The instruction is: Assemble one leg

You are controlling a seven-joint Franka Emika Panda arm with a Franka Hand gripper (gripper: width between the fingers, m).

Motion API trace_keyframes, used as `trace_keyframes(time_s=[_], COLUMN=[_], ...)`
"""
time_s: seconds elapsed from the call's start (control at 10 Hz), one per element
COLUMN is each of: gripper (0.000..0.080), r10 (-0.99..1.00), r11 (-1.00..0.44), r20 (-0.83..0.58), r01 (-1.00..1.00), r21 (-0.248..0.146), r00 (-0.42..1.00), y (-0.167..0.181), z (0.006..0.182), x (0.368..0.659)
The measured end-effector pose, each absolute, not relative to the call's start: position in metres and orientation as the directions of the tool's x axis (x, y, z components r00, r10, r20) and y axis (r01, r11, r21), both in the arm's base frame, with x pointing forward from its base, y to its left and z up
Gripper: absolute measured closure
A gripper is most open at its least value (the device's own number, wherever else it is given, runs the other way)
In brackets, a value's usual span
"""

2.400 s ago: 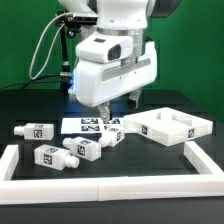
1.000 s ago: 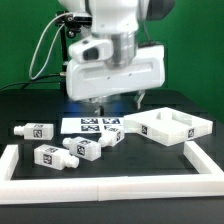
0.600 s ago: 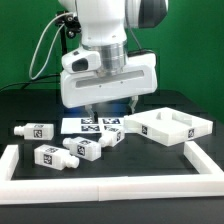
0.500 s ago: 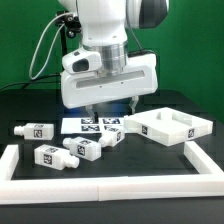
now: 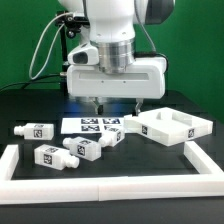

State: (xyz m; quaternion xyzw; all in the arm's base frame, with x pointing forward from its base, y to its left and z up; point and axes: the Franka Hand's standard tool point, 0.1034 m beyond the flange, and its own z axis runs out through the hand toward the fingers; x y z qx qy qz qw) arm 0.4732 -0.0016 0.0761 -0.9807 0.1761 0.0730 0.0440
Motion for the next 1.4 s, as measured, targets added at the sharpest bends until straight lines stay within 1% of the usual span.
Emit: trace_keyframes(time_s=[0.2,0.3,0.4,0.5,0.6,0.7,0.8,1.0,1.1,1.2,1.3,1.4], gripper=[0.0150,0.0150,0.0150,0.0150,0.0150,0.0150,0.0150,0.0150,0.0264,0.0478,0.0478,0.0515], r10=[-0.335,-0.338,-0.380,-0.400,-0.391,-0.385,-0.377,-0.368,-0.367,-0.366,-0.358,-0.319], r11=[-0.936,-0.935,-0.919,-0.912,-0.917,-0.920,-0.924,-0.928,-0.928,-0.928,-0.932,-0.946], r20=[-0.160,-0.164,-0.151,-0.129,-0.098,-0.088,-0.086,-0.087,-0.087,-0.087,-0.085,-0.079], r01=[-0.348,-0.351,-0.391,-0.408,-0.396,-0.389,-0.381,-0.372,-0.371,-0.370,-0.362,-0.323], r21=[-0.061,-0.059,-0.054,-0.042,-0.037,-0.035,-0.034,-0.034,-0.035,-0.035,-0.036,-0.038], r00=[0.929,0.927,0.913,0.908,0.915,0.919,0.922,0.926,0.926,0.927,0.930,0.944], y=[0.000,-0.001,-0.012,-0.014,-0.008,-0.004,0.001,0.001,0.001,0.001,0.001,-0.005], z=[0.076,0.072,0.055,0.035,0.020,0.012,0.009,0.009,0.009,0.009,0.010,0.013], x=[0.473,0.472,0.465,0.455,0.447,0.444,0.443,0.443,0.443,0.443,0.443,0.441])
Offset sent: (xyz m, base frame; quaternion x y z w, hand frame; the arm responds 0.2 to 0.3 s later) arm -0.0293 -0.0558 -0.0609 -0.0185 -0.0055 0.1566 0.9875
